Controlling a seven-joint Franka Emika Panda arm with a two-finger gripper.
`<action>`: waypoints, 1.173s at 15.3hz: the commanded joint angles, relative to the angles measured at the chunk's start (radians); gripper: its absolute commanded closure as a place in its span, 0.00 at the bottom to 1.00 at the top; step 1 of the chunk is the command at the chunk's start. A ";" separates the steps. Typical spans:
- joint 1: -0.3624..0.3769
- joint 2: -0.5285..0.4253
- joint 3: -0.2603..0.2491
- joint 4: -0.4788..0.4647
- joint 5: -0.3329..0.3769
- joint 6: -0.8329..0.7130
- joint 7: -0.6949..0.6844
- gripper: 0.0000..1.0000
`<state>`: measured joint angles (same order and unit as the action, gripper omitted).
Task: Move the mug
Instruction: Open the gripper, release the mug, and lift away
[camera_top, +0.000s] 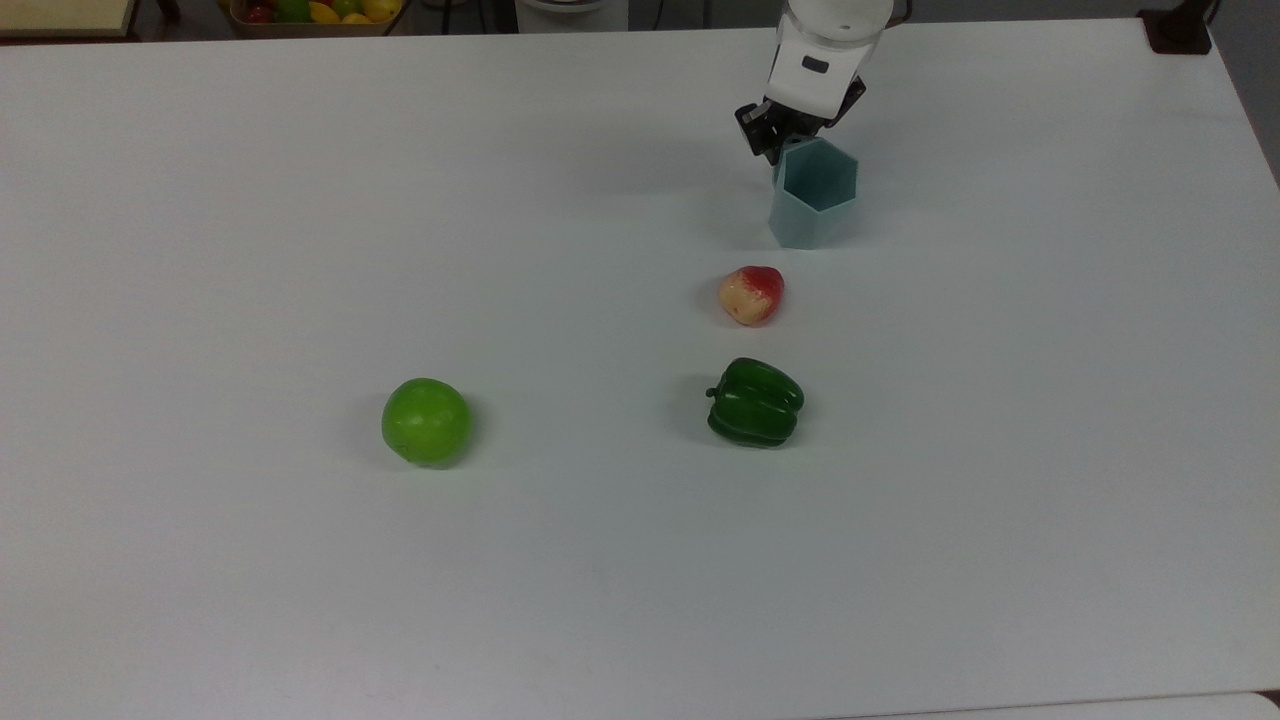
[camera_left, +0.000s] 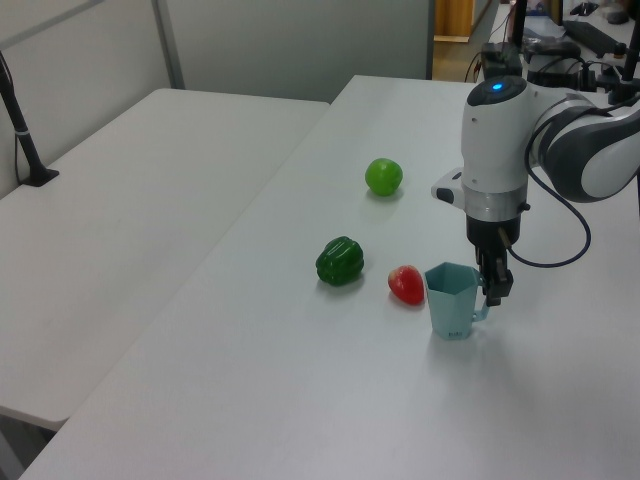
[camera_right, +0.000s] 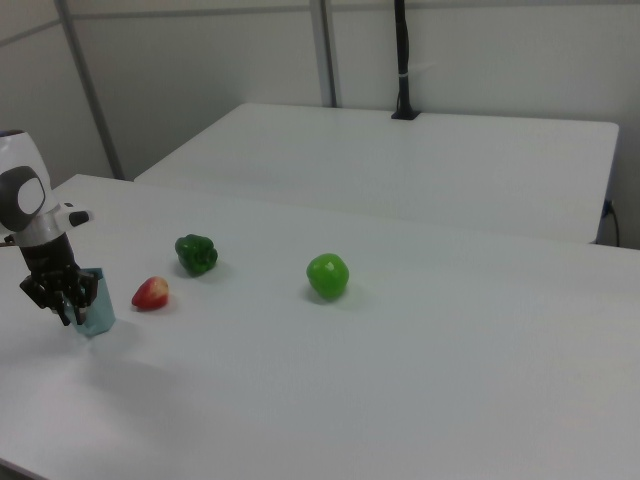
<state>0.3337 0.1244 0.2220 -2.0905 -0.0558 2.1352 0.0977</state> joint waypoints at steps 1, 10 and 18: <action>0.008 0.015 0.007 0.007 -0.038 0.008 0.066 0.52; -0.033 -0.044 0.007 0.127 -0.035 -0.174 0.120 0.00; -0.093 -0.084 -0.272 0.408 -0.010 -0.432 0.106 0.00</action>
<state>0.2357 0.0453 0.0644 -1.7550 -0.0719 1.7734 0.2071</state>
